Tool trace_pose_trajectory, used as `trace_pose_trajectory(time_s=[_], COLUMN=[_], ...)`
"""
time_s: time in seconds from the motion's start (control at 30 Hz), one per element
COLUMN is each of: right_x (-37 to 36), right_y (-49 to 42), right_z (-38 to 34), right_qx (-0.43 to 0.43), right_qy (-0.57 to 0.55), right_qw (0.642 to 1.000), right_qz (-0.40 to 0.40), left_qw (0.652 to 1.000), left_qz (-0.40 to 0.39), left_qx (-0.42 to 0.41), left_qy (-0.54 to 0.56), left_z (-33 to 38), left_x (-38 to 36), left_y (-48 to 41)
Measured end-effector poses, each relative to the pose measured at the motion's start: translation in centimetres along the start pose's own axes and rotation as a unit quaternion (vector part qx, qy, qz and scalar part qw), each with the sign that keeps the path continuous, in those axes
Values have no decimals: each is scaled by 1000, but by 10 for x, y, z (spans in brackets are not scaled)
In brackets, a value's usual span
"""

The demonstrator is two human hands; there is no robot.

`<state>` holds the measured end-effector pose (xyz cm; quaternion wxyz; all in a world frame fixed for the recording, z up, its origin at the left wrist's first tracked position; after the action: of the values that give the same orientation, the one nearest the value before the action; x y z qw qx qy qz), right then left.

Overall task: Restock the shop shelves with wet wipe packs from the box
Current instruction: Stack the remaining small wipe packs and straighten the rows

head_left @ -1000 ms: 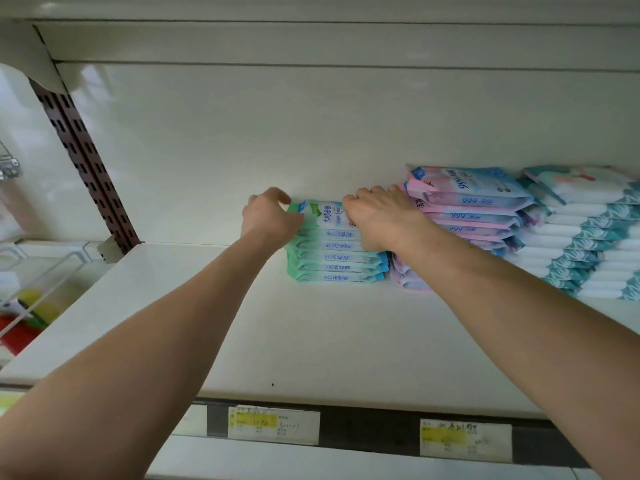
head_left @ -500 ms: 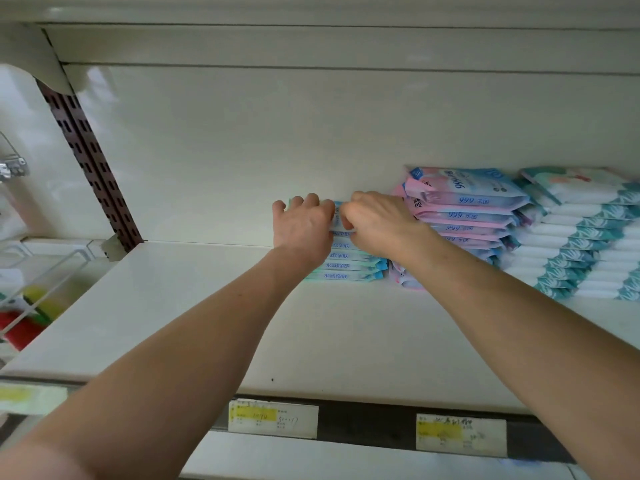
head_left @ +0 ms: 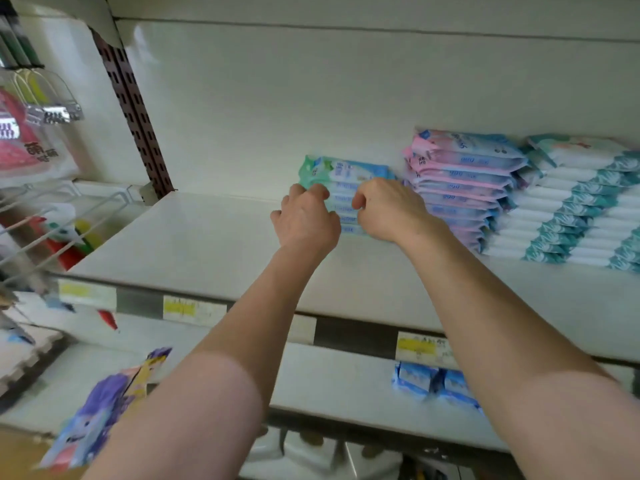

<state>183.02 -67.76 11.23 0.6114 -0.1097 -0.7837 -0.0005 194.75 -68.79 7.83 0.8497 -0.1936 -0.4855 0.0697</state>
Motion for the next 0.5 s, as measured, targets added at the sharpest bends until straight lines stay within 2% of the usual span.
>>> trace_pose_trajectory(time_s=[0.2,0.37,0.5], right_x=[-8,-12,-16], right_y=[57,111,156], right_z=[18,44,62], right_qx=[-41,-108,-193], right_qy=[-92,-158,-151], right_qw=[995,982,969], right_qz=[-14,-11,-35], left_qw=[992,988,983], left_qz=[-12,1,-36], left_qx=[59,39,8], left_qy=[108,152,179], left_z=[8,26,43], left_x=[1,6,1], left_y=[63,105,137])
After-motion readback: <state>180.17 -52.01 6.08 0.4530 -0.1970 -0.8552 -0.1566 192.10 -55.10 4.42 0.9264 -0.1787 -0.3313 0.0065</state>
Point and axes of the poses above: each hand's wrist, its own y-axis away from the middle knuckle, its own x-axis out of the back of the hand, z = x × y, the point moved 4 cm from there along -y, towards the middle knuckle, and after that the axes turned 12 degrees about -x, right-handed, at the moved point
